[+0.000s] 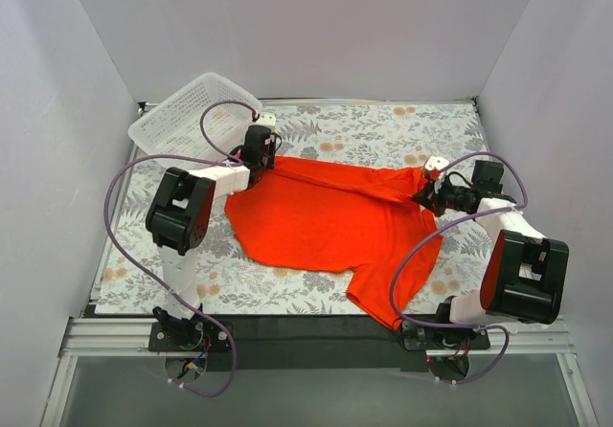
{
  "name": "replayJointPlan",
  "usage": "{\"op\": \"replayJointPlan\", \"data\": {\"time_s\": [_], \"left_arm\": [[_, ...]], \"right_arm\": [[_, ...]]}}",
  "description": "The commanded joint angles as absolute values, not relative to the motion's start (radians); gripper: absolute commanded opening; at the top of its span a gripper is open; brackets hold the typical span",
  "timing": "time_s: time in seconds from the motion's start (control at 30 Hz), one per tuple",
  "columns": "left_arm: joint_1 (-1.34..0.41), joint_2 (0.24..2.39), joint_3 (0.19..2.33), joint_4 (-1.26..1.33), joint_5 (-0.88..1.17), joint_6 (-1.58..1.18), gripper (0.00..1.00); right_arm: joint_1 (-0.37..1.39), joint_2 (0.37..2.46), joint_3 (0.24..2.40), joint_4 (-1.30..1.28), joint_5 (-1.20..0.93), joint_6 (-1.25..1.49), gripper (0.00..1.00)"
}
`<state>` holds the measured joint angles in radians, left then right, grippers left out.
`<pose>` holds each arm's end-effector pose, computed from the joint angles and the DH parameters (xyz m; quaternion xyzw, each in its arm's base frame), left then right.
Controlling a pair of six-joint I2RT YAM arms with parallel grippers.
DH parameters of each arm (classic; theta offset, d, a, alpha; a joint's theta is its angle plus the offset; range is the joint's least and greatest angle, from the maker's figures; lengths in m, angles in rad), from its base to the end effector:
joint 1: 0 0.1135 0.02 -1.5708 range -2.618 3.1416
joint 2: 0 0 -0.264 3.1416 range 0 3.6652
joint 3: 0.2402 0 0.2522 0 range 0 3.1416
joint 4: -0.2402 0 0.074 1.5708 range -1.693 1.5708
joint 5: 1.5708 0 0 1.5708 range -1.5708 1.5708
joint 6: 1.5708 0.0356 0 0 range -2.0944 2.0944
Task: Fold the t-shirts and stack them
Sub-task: Fold the tshirt
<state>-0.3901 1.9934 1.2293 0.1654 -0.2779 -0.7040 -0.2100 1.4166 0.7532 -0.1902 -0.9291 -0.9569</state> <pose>0.4070 -0.1568 0.1671 -0.2008 0.8548 -0.1361 0.4588 0.2720 -0.0288 0.1990 -0.4518 0.7221 0.1773 0.4930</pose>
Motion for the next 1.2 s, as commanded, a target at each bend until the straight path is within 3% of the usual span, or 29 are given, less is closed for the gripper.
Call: {"op": "replayJointPlan", "data": {"time_s": [0.0,0.17,0.53,0.6,0.7,0.8,1.07,1.17], "left_arm": [[-0.396,2.029,1.307,0.130,-0.347,-0.719,0.31],[-0.396,2.066,1.324,0.112,-0.373,-0.710,0.26],[-0.396,1.921,1.125,0.138,-0.391,-0.701,0.23],[-0.396,1.914,1.114,0.140,-0.396,-0.695,0.26],[-0.396,1.905,1.109,0.143,-0.400,-0.693,0.42],[-0.396,1.879,1.124,0.144,-0.390,-0.699,0.51],[-0.397,1.718,1.146,0.112,-0.325,-0.706,0.58],[-0.396,1.614,1.105,0.106,-0.279,-0.707,0.62]], "right_arm": [[-0.216,1.430,0.747,-0.213,-0.945,-0.982,0.01],[-0.219,1.436,0.750,-0.219,-0.945,-0.985,0.01],[-0.222,1.448,0.764,-0.222,-0.939,-0.973,0.01],[-0.222,1.448,0.765,-0.225,-0.937,-0.973,0.01],[-0.222,1.453,0.772,-0.233,-0.937,-0.979,0.01],[-0.222,1.460,0.781,-0.247,-0.936,-0.995,0.01],[-0.224,1.465,0.792,-0.307,-0.930,-1.048,0.01],[-0.222,1.460,0.801,-0.403,-0.940,-1.139,0.08]]}}
